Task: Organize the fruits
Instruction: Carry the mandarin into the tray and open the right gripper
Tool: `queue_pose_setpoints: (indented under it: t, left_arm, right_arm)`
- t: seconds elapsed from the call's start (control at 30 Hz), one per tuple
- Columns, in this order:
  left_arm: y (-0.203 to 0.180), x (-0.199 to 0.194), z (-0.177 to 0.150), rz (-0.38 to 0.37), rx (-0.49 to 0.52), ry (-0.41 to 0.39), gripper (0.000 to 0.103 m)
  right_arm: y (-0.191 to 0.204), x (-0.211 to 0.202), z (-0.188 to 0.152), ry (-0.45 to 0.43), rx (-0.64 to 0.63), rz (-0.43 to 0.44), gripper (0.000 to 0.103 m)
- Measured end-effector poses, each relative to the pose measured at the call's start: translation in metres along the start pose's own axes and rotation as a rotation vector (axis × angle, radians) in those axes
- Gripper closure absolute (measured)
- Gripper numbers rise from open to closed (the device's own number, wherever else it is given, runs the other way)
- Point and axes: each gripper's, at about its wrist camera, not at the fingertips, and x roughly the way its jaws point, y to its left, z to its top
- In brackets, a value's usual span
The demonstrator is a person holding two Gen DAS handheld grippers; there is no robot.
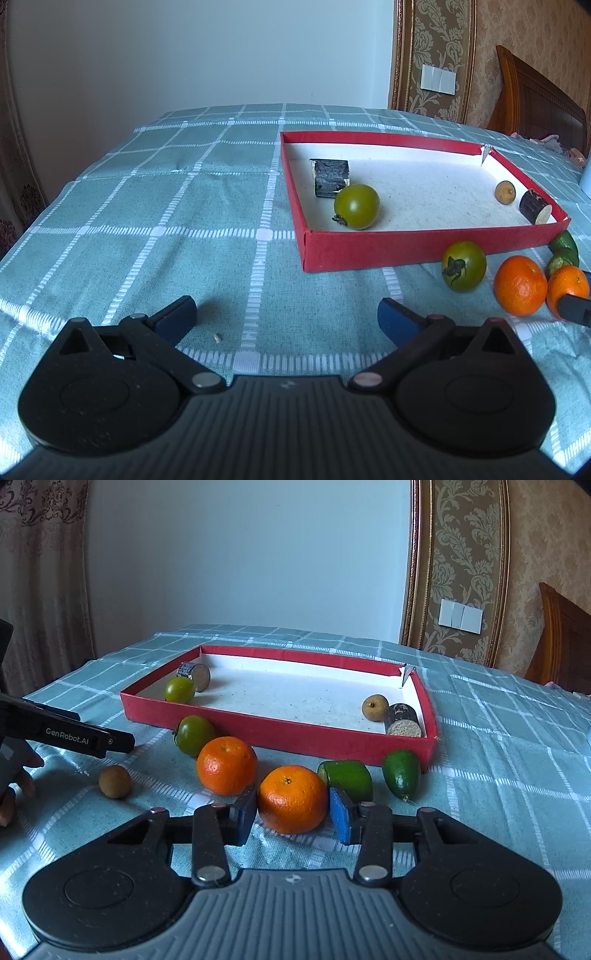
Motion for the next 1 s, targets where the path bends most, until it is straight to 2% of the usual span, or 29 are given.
queue_pose_setpoints:
  t: [0.2, 0.33, 0.43, 0.7, 1.0]
  left_arm:
    - [0.0, 0.0, 0.0, 0.0, 0.0, 0.0, 0.0]
    - [0.0, 0.0, 0.0, 0.0, 0.0, 0.0, 0.0]
    - [0.0, 0.0, 0.0, 0.0, 0.0, 0.0, 0.0]
    - [-0.001, 0.0, 0.0, 0.0, 0.0, 0.0, 0.0]
    - [-0.001, 0.0, 0.0, 0.0, 0.001, 0.0, 0.0]
  right_arm:
    - [0.002, -0.013, 0.007, -0.053, -0.008, 0.011, 0.062]
    - [0.001, -0.016, 0.025, -0.111, -0.027, 0.01, 0.062]
    - [-0.001, -0.003, 0.042, -0.137, -0.042, -0.016, 0.062]
    - [-0.023, 0.074, 0.082, -0.06, -0.018, -0.061, 0.062]
    - [-0.029, 0.132, 0.089, 0.034, -0.016, -0.096, 0.062]
